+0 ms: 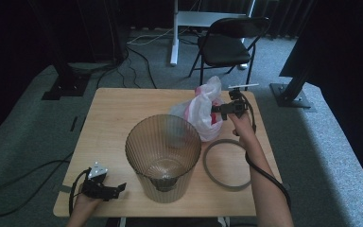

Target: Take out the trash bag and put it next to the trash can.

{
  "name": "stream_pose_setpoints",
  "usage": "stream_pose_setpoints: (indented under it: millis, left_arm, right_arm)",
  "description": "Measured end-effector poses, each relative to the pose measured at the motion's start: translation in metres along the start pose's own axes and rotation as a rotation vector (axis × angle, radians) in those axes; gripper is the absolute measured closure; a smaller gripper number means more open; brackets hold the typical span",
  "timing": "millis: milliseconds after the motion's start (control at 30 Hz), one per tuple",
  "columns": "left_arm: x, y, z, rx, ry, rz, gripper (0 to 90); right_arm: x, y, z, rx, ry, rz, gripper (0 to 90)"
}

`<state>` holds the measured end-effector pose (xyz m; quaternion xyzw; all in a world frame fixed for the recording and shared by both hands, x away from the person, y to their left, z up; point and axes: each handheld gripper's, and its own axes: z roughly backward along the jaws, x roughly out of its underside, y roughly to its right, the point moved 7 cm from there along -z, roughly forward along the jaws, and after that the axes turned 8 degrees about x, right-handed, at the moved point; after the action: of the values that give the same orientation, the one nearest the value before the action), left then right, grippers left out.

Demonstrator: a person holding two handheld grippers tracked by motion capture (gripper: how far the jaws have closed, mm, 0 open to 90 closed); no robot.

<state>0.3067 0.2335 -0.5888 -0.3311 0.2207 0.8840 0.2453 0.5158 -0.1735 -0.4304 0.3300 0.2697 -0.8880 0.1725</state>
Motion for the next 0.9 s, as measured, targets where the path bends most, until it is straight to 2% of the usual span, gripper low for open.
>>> stream_pose_setpoints:
  millis: [133,367,500,600,700,800,900]
  left_arm:
    - [0.001,-0.001,-0.001,-0.001,-0.001,0.007,0.0]
    - [0.001,-0.002,-0.001,-0.003,-0.006,0.007,0.0]
    - [0.001,-0.003,-0.001,-0.005,-0.009,0.009,0.0]
    - [0.002,-0.004,-0.001,-0.008,-0.008,0.008,0.0]
    - [0.001,-0.005,-0.001,-0.008,-0.007,0.009,0.0]
    - [0.001,-0.005,-0.001,-0.007,-0.006,0.009,0.0]
    - [0.001,-0.005,-0.001,-0.007,-0.006,0.007,0.0]
  right_arm:
    - [0.005,0.011,0.008,0.029,0.017,-0.011,18.6]
    - [0.010,0.025,0.024,0.056,0.077,-0.032,18.8]
    - [0.018,0.030,0.027,0.094,0.072,-0.023,18.8]
    - [0.025,0.037,0.028,0.115,0.077,-0.057,18.5]
    - [0.033,0.043,0.030,0.117,0.088,-0.086,17.4]
    - [0.041,0.048,0.033,0.124,0.095,-0.094,17.8]
    - [0.049,0.055,0.039,0.163,0.103,-0.098,19.9]
